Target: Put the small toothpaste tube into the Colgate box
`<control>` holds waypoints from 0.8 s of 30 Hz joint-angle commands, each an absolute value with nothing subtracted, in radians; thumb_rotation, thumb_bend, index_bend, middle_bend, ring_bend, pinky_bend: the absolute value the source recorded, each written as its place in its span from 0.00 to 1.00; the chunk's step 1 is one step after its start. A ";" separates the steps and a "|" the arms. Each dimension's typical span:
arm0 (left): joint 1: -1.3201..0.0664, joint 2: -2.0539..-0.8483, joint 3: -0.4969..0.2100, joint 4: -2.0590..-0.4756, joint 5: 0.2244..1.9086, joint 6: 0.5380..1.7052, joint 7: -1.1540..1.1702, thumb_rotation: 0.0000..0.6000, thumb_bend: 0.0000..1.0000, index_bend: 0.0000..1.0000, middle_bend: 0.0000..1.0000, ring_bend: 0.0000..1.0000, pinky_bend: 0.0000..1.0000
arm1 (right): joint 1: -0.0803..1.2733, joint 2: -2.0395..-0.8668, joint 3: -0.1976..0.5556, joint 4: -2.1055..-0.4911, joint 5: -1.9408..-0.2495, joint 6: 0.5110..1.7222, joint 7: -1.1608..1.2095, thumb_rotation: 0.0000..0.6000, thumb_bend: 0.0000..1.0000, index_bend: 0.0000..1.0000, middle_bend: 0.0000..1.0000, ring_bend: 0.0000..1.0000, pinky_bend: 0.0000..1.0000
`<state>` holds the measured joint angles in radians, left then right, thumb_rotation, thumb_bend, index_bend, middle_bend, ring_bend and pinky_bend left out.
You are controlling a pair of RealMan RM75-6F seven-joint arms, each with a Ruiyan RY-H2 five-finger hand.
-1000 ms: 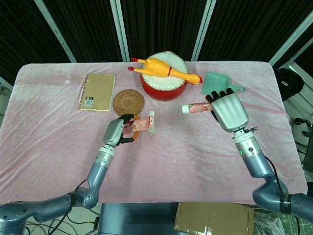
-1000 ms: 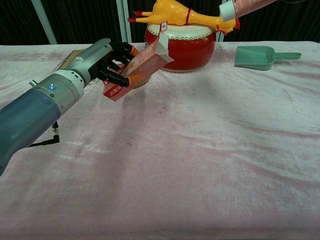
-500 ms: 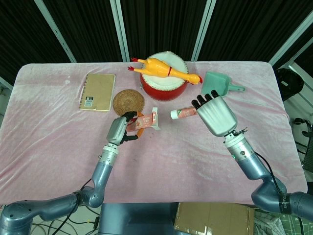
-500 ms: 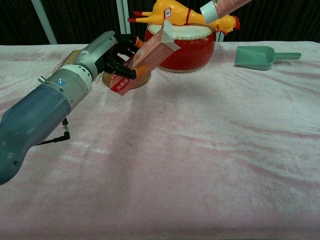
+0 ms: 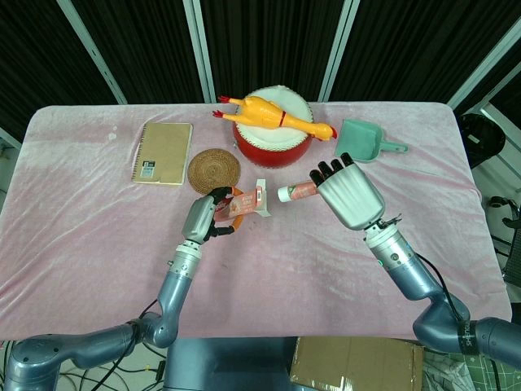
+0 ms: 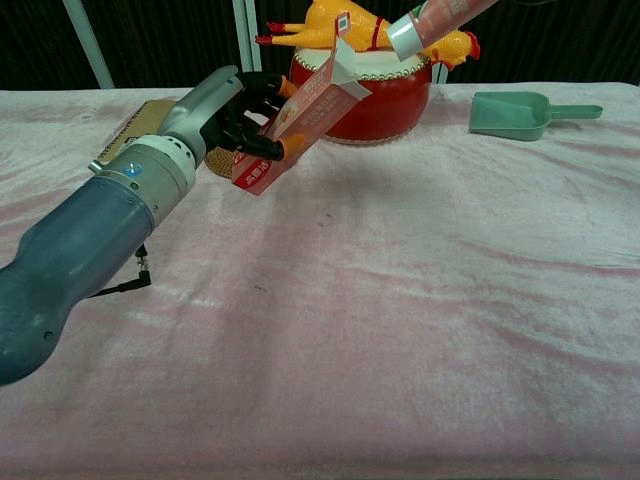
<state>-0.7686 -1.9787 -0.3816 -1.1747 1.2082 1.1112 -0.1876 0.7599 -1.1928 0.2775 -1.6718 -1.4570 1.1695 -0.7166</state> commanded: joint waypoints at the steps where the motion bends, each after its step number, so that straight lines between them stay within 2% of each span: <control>1: -0.776 -1.989 -0.382 -1.178 1.208 1.110 -0.178 1.00 0.42 0.40 0.33 0.24 0.33 | 0.769 -1.203 0.279 -1.678 -1.453 1.167 -0.731 1.00 0.39 0.65 0.60 0.56 0.52; 24: -0.796 -2.015 -0.406 -1.211 1.183 1.116 -0.142 1.00 0.42 0.40 0.32 0.23 0.33 | 0.784 -1.236 0.252 -1.676 -1.466 1.165 -0.771 1.00 0.39 0.65 0.60 0.56 0.52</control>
<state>-0.7935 -2.0119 -0.4042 -1.2105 1.1853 1.1167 -0.1434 0.7832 -1.2342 0.2533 -1.6762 -1.4644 1.1656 -0.7700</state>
